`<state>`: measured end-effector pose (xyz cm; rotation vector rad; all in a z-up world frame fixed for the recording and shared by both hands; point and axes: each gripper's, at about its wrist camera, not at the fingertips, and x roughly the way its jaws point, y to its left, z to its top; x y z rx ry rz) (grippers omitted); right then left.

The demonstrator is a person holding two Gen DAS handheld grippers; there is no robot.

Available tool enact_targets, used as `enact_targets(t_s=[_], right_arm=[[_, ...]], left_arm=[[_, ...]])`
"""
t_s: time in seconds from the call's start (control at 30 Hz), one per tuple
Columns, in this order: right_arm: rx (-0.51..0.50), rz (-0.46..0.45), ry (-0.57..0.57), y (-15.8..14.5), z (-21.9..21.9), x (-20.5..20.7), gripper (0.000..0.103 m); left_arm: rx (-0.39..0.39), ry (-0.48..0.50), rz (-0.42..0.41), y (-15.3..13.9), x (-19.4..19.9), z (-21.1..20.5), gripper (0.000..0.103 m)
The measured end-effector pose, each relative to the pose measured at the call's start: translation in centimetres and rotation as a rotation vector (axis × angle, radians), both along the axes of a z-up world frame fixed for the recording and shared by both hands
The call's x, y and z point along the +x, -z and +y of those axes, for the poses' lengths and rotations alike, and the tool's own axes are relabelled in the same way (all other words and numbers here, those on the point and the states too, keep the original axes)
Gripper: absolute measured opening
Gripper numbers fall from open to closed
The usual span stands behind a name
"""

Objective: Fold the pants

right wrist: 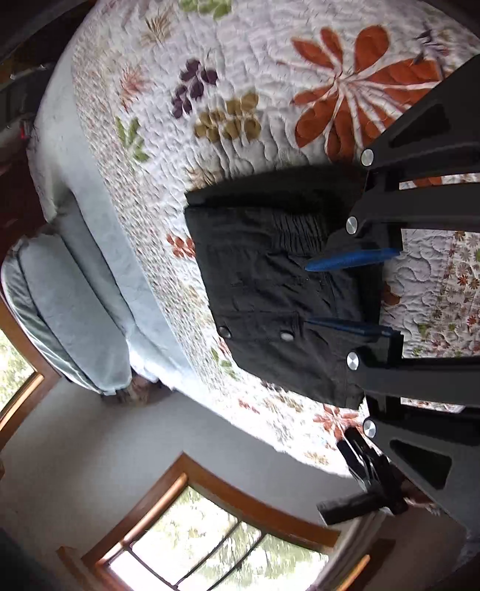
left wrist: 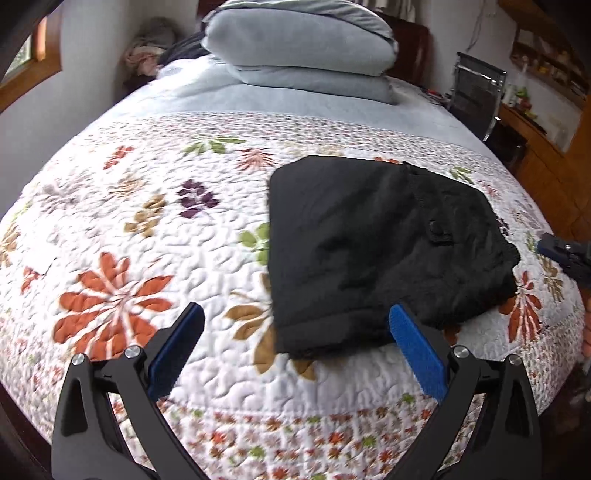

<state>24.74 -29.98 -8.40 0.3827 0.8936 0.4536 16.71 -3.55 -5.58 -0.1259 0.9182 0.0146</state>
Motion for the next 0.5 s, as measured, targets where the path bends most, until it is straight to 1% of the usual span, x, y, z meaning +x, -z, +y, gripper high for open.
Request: enact_targets(t_s=[0.03,0.07,0.1,0.13,0.17,0.23,0.3,0.43,0.5], right_arm=[[-0.091,-0.05,0.043,-1.1,0.8,-1.1,0.059],[-0.144,-0.086,0.063,-1.8,1.4,-1.9,0.076],[-0.191,-0.125,0.08,-2.6,2.1,-2.8,0.079],[-0.223,-0.157,0.083,-3.3,2.7,-3.6,0.079],[-0.256,-0.188,0.082,-4.1,3.5,-4.5,0.085],[-0.302,-0.211,0.107,-5.0,4.4,-5.6,0.093],[-0.314,-0.218,0.086,-5.8,5.5,-6.7,0.094],[-0.33,-0.198,0.109,-6.3,6.6,-8.7,0.096],[-0.323,-0.204,0.106,-6.3,7.1,-9.6,0.096]], left_arm=[[0.006,-0.001,-0.004,-0.2,-0.3,0.0,0.1],[0.014,-0.005,-0.013,-0.6,-0.6,0.0,0.1],[0.023,-0.007,-0.023,-0.9,-0.9,-0.2,0.1],[0.035,-0.003,-0.037,-1.5,-1.4,-0.4,0.1],[0.048,0.001,-0.048,-2.0,-1.7,-0.7,0.1],[0.061,0.007,-0.064,-2.9,-2.3,-1.3,0.1],[0.054,0.012,-0.079,-3.7,-3.0,-1.7,0.1],[0.007,0.018,-0.091,-5.3,-4.3,-2.3,0.1],[0.018,0.001,-0.111,-6.0,-5.1,-2.5,0.1]])
